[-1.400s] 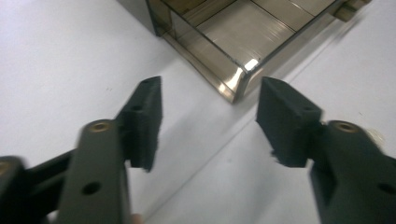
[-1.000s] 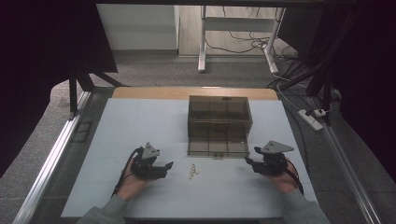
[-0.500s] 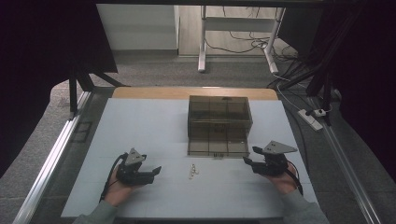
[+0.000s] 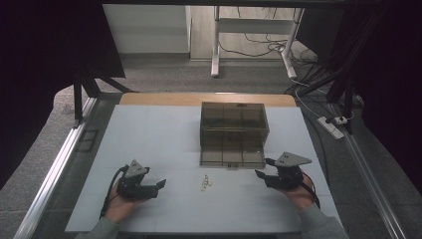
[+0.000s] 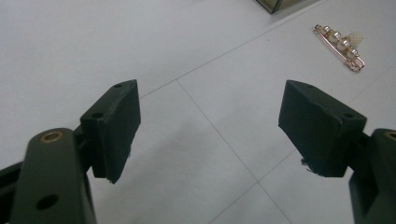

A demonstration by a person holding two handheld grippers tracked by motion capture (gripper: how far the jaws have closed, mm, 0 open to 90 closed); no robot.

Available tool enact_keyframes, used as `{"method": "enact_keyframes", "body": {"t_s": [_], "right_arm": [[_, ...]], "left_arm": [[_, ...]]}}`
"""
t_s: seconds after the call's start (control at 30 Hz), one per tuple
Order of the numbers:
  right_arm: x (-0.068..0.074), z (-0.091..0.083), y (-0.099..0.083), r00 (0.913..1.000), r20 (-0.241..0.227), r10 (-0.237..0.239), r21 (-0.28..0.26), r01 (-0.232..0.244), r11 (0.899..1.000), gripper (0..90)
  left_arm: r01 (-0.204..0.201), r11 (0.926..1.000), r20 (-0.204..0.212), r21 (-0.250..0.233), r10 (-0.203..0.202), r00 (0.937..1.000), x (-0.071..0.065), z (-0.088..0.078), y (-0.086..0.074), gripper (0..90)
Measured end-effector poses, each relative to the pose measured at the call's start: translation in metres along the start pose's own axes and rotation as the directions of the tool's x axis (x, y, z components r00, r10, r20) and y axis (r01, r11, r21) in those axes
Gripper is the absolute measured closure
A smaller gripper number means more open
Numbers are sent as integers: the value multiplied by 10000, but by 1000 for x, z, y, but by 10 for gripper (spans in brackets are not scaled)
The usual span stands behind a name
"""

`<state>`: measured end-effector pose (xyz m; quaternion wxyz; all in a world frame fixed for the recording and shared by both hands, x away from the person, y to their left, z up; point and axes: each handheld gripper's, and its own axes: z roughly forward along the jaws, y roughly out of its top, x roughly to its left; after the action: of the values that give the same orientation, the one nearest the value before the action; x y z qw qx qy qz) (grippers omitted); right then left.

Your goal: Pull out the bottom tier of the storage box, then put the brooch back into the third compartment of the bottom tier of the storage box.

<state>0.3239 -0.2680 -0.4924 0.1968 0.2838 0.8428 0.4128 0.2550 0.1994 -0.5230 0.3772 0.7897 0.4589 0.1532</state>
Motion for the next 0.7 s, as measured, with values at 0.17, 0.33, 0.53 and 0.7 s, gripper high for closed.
{"method": "enact_keyframes", "body": {"t_s": [0.17, 0.33, 0.53, 0.7], "right_arm": [[2, 1, 3, 9999, -104, -65, -39, 65, 10000, 396], [7, 2, 11, 9993, -345, -142, -115, 138, 9998, 399], [13, 4, 18, 9984, -522, -202, -54, 200, 9998, 399], [18, 10, 23, 9960, -822, -346, 47, 351, 9994, 396]], "left_arm": [[40, 10000, 96, 3, -40, 9999, 0, 0, -1, 217], [-18, 10000, 108, -5, 18, 9999, -2, 0, 0, 214], [-98, 10000, 127, 10, 98, 9999, -3, 0, -1, 214], [-184, 9998, 156, 84, 182, 9997, -4, 2, 0, 213]]}}
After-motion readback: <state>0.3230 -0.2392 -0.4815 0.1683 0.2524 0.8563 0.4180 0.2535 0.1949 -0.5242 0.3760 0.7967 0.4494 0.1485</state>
